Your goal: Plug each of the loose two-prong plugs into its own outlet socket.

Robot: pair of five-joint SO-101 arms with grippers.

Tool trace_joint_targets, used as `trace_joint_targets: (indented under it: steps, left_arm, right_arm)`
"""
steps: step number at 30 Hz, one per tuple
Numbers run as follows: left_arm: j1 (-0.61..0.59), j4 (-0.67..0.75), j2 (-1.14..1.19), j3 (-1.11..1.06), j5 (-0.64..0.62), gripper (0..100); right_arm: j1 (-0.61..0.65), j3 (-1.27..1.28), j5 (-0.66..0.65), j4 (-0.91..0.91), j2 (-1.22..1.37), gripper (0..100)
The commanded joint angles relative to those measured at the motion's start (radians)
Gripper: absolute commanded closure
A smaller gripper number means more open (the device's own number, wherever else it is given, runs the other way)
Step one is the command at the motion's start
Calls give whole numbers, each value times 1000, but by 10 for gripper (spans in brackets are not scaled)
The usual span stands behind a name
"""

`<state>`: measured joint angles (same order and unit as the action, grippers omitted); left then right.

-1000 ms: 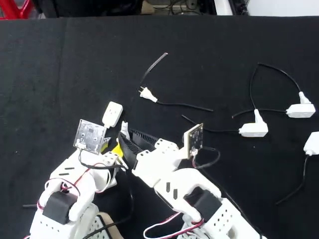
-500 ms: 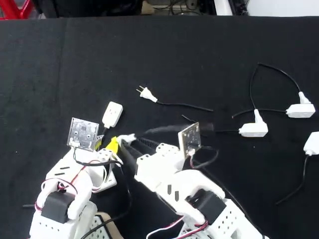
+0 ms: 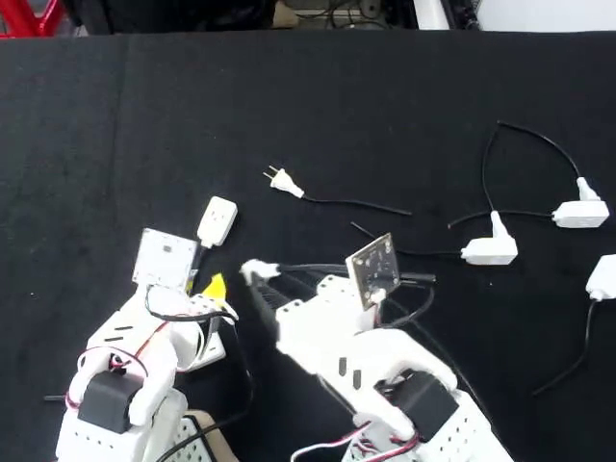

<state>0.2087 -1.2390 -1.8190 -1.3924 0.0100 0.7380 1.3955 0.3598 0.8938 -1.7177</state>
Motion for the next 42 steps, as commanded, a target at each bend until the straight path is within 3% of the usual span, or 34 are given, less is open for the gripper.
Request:
trace_joint_targets:
  steps: [1, 7, 9, 17, 19, 23, 31, 36, 42]
  left_arm:
    - [-48, -66, -5, 87, 215, 883]
    - [-225, -86, 5, 182, 390, 870]
    - [-223, -97, 5, 154, 473, 844]
    - [-120, -153, 52, 122, 509, 837]
    - [-67, -193, 124, 159, 555, 838]
    - [-74, -206, 393, 277, 624, 838]
    - [-77, -305, 1003, 536, 875, 838]
    - [-77, -292, 1151, 538, 990, 838]
    - [-70, -150, 1204, 426, 991, 834]
  right_arm:
    - [-63, -101, -60, 94, 4, 987]
    - [-153, -179, -107, 157, 157, 987]
    - [-184, -220, -117, 157, 278, 987]
    - [-371, -440, -118, 155, 763, 987]
    - [-431, -486, -121, 155, 840, 987]
    - [-520, -568, -123, 163, 967, 987]
    - [-539, -611, -124, 161, 1055, 987]
    - [-566, -615, -124, 163, 1055, 987]
    - [-606, -633, -124, 164, 1055, 987]
